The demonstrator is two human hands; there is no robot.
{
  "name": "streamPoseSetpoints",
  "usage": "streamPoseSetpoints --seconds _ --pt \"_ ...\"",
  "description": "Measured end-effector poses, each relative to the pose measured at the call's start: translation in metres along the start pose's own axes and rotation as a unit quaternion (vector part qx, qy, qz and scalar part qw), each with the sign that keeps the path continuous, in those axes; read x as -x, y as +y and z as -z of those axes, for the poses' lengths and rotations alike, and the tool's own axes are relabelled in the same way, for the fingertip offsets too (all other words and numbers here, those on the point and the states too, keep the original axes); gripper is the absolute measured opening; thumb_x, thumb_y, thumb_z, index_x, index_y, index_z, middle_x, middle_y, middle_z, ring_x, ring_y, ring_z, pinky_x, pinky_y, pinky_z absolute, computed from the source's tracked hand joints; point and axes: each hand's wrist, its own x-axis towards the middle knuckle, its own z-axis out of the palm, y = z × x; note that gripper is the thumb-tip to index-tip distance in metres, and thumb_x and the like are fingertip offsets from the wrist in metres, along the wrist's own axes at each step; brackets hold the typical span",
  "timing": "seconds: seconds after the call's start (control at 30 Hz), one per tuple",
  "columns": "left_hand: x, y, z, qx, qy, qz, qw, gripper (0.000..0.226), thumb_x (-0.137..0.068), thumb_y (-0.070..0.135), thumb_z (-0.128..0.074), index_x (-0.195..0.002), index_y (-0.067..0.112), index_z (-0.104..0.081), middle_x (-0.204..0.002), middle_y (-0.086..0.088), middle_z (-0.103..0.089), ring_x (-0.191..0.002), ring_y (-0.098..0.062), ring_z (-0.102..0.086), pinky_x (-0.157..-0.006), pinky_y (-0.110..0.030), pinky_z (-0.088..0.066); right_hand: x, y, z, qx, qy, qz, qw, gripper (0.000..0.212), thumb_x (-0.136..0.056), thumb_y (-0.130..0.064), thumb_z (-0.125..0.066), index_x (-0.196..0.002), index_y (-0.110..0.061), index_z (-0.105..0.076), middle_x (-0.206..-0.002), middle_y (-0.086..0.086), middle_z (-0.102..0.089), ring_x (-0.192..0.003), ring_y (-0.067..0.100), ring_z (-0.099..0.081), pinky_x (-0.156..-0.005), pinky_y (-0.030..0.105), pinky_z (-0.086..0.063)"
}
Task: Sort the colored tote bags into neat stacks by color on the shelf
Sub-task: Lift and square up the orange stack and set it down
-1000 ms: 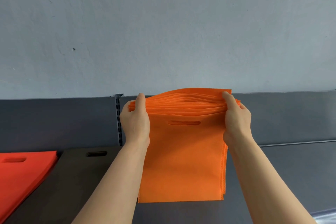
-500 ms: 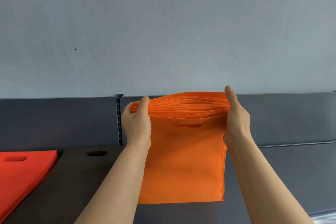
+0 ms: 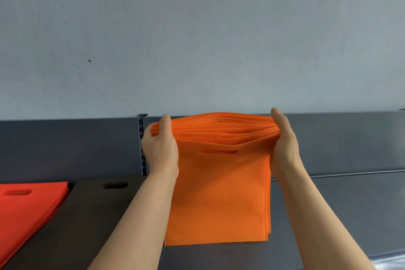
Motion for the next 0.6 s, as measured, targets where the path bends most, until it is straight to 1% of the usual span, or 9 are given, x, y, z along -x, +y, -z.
streamPoseSetpoints --seconds 0.1,0.17,0.2,0.27,0.33,0.43,0.47,0.53,0.6 --pt "-0.007 0.001 0.003 -0.004 0.022 0.012 1.0 0.035 -0.092 0.039 -0.052 -0.067 0.018 -0.04 -0.061 0.006 -0.037 -0.058 -0.008 -0.035 -0.058 -0.025 -0.034 0.0 0.0 0.016 0.011 -0.153 0.025 0.988 0.088 -0.063 -0.051 -0.079 -0.128 -0.002 -0.047 -0.125 0.023 -0.058 -0.116 0.034 -0.057 -0.101 0.054 -0.042" --pt "-0.009 0.002 0.002 -0.003 0.029 0.019 0.999 0.035 -0.091 0.04 -0.052 -0.068 0.017 -0.04 -0.062 0.005 -0.036 -0.059 -0.009 -0.034 -0.059 -0.025 -0.034 0.001 0.001 0.022 0.066 -0.214 0.032 0.974 0.085 -0.066 -0.033 -0.082 -0.133 -0.003 -0.039 -0.125 0.021 -0.058 -0.115 0.033 -0.058 -0.096 0.051 -0.047" --pt "-0.01 0.003 0.002 -0.004 0.032 0.021 0.999 0.035 -0.091 0.04 -0.052 -0.068 0.017 -0.04 -0.062 0.005 -0.035 -0.059 -0.009 -0.034 -0.058 -0.025 -0.033 0.001 0.003 0.023 0.098 -0.224 0.042 0.969 0.083 -0.065 -0.025 -0.082 -0.133 -0.008 -0.038 -0.123 0.015 -0.06 -0.113 0.028 -0.06 -0.092 0.044 -0.051" --pt "-0.012 0.003 0.0 -0.01 0.034 0.022 0.999 0.034 -0.09 0.041 -0.052 -0.069 0.017 -0.04 -0.062 0.005 -0.035 -0.06 -0.01 -0.034 -0.058 -0.026 -0.033 0.002 0.004 0.022 0.174 -0.205 0.068 0.961 0.077 -0.067 -0.01 -0.082 -0.129 -0.018 -0.038 -0.116 0.003 -0.064 -0.107 0.015 -0.063 -0.084 0.029 -0.054" --pt "-0.013 0.002 -0.001 -0.013 0.031 0.023 0.999 0.034 -0.09 0.042 -0.053 -0.07 0.017 -0.041 -0.062 0.005 -0.034 -0.06 -0.01 -0.034 -0.058 -0.026 -0.033 0.003 0.004 0.021 0.21 -0.174 0.085 0.958 0.067 -0.072 0.0 -0.077 -0.125 -0.02 -0.041 -0.111 -0.002 -0.065 -0.102 0.01 -0.064 -0.08 0.023 -0.054" --pt "-0.014 0.004 -0.002 -0.001 -0.005 0.021 1.0 0.033 -0.089 0.049 -0.053 -0.074 0.021 -0.046 -0.068 0.009 -0.04 -0.064 -0.006 -0.037 -0.064 -0.024 -0.033 -0.003 0.006 0.02 0.187 -0.121 0.106 0.969 0.051 -0.075 -0.002 -0.075 -0.117 -0.017 -0.051 -0.106 0.0 -0.068 -0.097 0.014 -0.066 -0.081 0.029 -0.055" --pt "-0.012 0.004 -0.001 0.01 -0.031 0.019 0.999 0.029 -0.088 0.054 -0.053 -0.085 0.025 -0.053 -0.08 0.014 -0.046 -0.076 -0.003 -0.042 -0.073 -0.023 -0.035 -0.006 0.007 0.02 0.179 -0.095 0.114 0.972 0.047 -0.074 -0.003 -0.076 -0.114 -0.016 -0.055 -0.104 0.001 -0.07 -0.096 0.015 -0.067 -0.082 0.033 -0.055" --pt "-0.011 0.002 0.006 0.04 -0.095 -0.004 0.995 0.037 -0.085 0.061 -0.052 -0.109 0.033 -0.052 -0.108 0.021 -0.048 -0.106 -0.001 -0.043 -0.094 -0.028 -0.031 -0.011 0.005 0.02 0.157 -0.06 0.122 0.978 0.042 -0.073 -0.004 -0.077 -0.109 -0.015 -0.059 -0.101 0.003 -0.071 -0.094 0.018 -0.068 -0.084 0.04 -0.055" --pt "-0.011 -0.009 0.015 0.021 -0.154 -0.042 0.987 0.034 -0.08 0.05 -0.055 -0.109 0.032 -0.05 -0.112 0.014 -0.056 -0.111 -0.006 -0.052 -0.097 -0.033 -0.038 -0.014 0.001 0.021 0.134 -0.05 0.122 0.982 0.041 -0.073 -0.005 -0.078 -0.109 -0.012 -0.06 -0.101 0.004 -0.071 -0.093 0.02 -0.069 -0.084 0.04 -0.055"
